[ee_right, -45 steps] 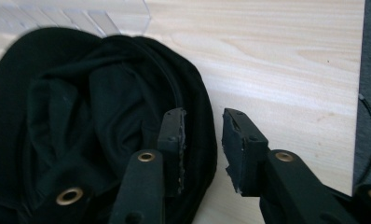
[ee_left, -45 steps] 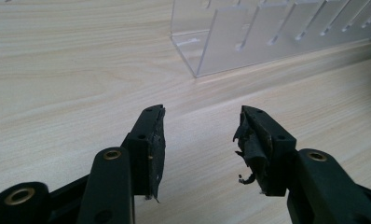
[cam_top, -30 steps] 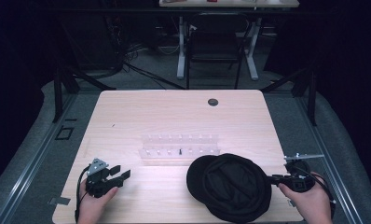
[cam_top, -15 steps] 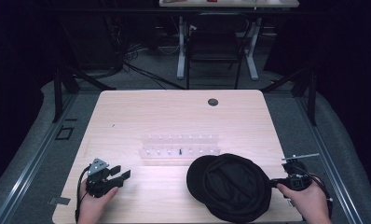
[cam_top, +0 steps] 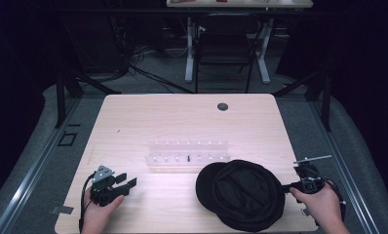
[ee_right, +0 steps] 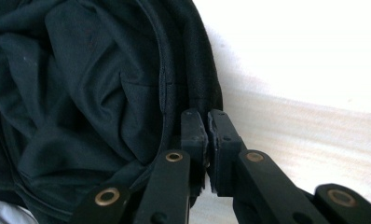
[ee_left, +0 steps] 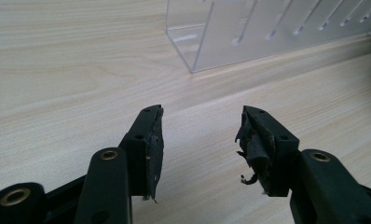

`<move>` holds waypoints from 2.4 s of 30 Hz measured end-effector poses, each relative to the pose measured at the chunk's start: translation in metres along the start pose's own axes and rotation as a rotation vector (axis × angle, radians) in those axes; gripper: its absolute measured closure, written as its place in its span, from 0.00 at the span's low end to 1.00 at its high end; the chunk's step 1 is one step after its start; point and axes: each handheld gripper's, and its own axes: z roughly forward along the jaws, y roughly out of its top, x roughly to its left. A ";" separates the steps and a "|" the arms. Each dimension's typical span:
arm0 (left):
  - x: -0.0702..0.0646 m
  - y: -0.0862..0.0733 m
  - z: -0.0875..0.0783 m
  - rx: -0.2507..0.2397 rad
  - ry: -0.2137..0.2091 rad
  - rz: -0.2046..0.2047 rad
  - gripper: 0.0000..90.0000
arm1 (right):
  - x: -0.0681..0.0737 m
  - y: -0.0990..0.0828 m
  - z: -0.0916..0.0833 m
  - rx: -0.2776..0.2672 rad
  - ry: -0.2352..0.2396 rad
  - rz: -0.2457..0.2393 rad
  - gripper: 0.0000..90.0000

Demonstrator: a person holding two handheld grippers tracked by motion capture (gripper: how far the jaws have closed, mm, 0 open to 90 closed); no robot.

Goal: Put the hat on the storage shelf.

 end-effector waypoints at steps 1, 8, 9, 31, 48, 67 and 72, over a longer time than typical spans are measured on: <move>0.000 0.000 0.000 0.000 0.000 0.000 0.55 | 0.000 0.002 0.000 -0.001 0.004 0.001 0.96; 0.000 0.000 0.000 0.002 0.000 0.000 0.55 | -0.004 0.015 -0.001 0.004 -0.013 0.007 0.96; 0.000 0.000 0.000 0.002 0.000 -0.001 0.55 | -0.004 0.017 -0.001 0.000 -0.021 0.013 0.96; 0.000 0.000 0.000 0.003 -0.001 0.002 0.55 | -0.010 0.033 0.010 0.145 -0.016 0.019 0.90; 0.001 0.000 0.000 0.006 -0.001 0.002 0.55 | -0.020 0.026 0.023 0.151 0.031 0.095 0.93; 0.000 0.000 0.001 0.008 -0.001 0.003 0.55 | -0.014 0.029 -0.009 0.104 0.168 0.129 0.98; 0.000 0.000 0.001 0.009 0.000 0.003 0.55 | -0.011 0.030 -0.021 0.097 0.242 0.130 0.98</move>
